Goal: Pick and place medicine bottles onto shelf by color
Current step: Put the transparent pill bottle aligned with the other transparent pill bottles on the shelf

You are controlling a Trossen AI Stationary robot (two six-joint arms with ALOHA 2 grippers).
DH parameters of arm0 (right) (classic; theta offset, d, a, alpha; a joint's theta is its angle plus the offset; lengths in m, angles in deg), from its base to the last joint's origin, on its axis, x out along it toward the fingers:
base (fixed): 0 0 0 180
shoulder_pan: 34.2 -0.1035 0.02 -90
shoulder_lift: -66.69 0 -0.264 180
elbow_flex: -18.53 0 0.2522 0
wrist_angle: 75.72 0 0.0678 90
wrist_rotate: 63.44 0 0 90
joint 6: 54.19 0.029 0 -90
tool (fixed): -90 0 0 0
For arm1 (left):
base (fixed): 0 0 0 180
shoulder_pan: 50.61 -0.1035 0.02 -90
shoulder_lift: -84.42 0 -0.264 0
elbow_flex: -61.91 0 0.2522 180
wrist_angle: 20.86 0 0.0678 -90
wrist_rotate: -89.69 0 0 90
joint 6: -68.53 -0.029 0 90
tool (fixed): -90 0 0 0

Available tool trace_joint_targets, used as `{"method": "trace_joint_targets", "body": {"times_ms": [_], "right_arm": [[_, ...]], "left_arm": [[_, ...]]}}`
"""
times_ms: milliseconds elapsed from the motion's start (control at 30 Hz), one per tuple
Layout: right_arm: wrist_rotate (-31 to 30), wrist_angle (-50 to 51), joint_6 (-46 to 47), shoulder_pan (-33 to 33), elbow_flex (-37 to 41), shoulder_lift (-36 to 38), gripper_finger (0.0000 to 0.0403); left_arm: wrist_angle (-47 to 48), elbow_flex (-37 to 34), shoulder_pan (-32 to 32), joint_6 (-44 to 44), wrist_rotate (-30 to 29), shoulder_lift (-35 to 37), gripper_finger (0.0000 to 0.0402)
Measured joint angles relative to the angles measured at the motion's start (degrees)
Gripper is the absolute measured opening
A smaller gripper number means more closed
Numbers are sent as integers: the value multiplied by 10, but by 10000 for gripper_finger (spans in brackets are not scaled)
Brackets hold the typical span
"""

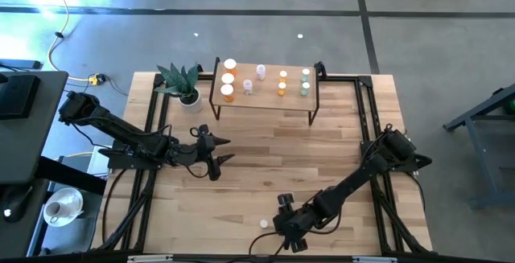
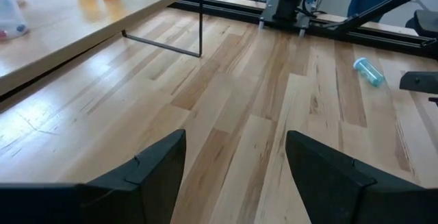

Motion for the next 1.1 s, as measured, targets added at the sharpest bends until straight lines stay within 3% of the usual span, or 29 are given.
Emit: {"method": "trace_joint_targets", "body": {"times_ms": [267, 667, 867, 1100], "right_arm": [[2, 14, 0, 0, 0, 5, 116], [-81, 78, -26, 17, 0, 117, 135], [-139, 75, -112, 90, 0, 187, 136], [-119, 11, -192, 244, 0, 235, 137]], "left_arm": [[1, 0, 0, 0, 0, 0, 241], [-2, 0, 0, 0, 0, 0, 241], [-3, 0, -1, -14, -2, 0, 241], [-4, 0, 0, -39, -5, 0, 241]]}}
